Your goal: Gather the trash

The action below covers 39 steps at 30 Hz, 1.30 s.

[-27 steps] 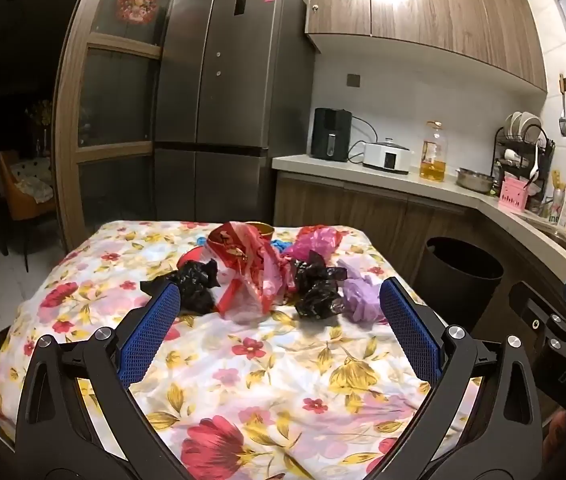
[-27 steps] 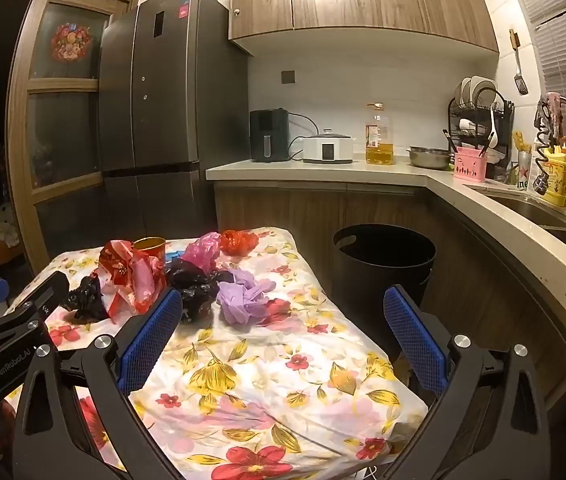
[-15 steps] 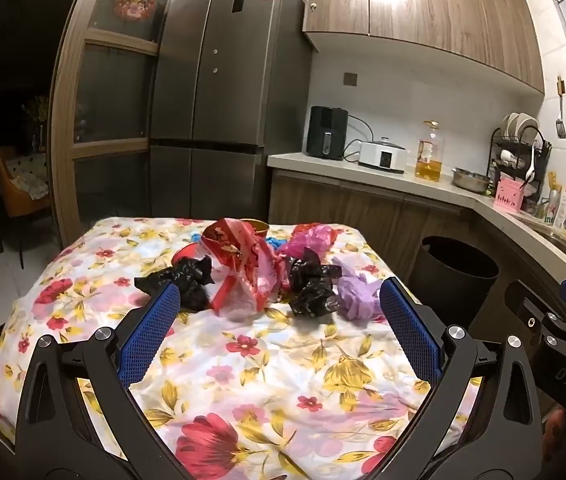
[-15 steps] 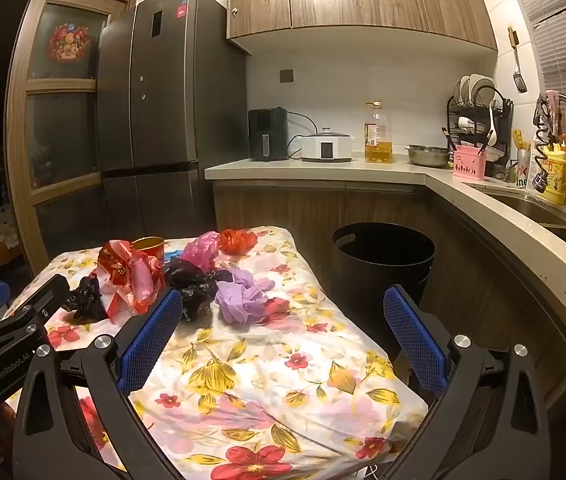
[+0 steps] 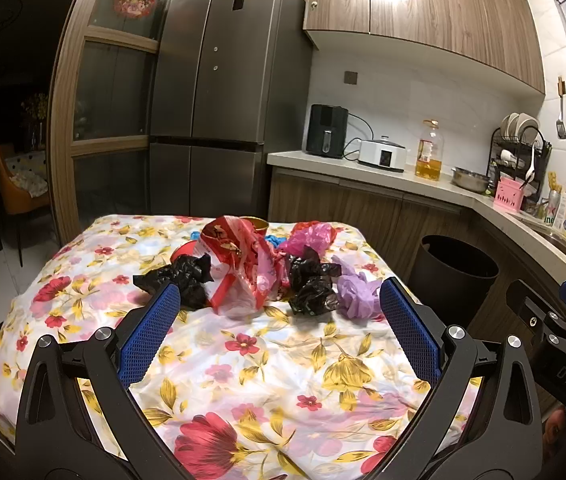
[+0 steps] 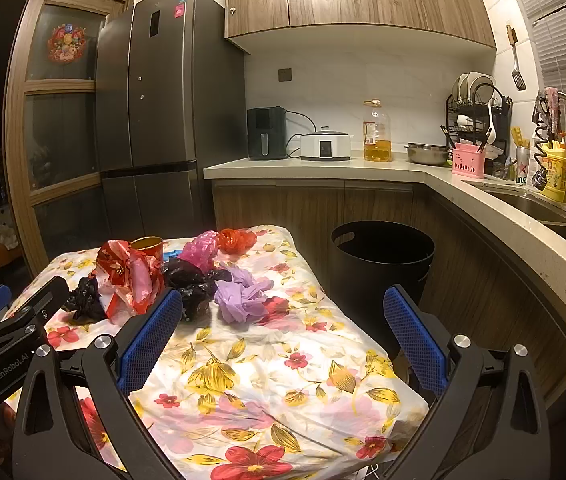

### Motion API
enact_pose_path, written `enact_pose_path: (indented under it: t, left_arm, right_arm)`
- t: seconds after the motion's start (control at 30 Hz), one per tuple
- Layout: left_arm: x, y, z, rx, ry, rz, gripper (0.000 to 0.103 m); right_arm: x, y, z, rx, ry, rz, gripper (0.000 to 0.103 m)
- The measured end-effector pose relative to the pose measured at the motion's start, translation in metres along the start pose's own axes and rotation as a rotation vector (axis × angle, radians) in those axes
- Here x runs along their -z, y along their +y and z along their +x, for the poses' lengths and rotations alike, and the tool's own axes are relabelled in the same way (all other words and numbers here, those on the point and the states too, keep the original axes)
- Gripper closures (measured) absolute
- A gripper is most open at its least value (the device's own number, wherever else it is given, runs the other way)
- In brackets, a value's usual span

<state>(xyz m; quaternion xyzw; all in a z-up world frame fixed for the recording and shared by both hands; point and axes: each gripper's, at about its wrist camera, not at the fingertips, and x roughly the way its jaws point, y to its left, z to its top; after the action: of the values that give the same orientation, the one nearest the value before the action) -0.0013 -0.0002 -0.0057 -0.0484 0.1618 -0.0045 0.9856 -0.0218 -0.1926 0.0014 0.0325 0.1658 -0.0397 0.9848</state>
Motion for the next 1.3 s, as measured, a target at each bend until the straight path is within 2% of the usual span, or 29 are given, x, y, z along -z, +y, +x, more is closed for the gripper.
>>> enact_pose_path:
  t: [1.3]
  left_arm:
    - [-0.001,0.0006,0.0029,0.003,0.002,-0.001,0.005]
  right_arm:
    - [0.0012,-0.0032,-0.001,0.0,0.005,0.009,0.005]
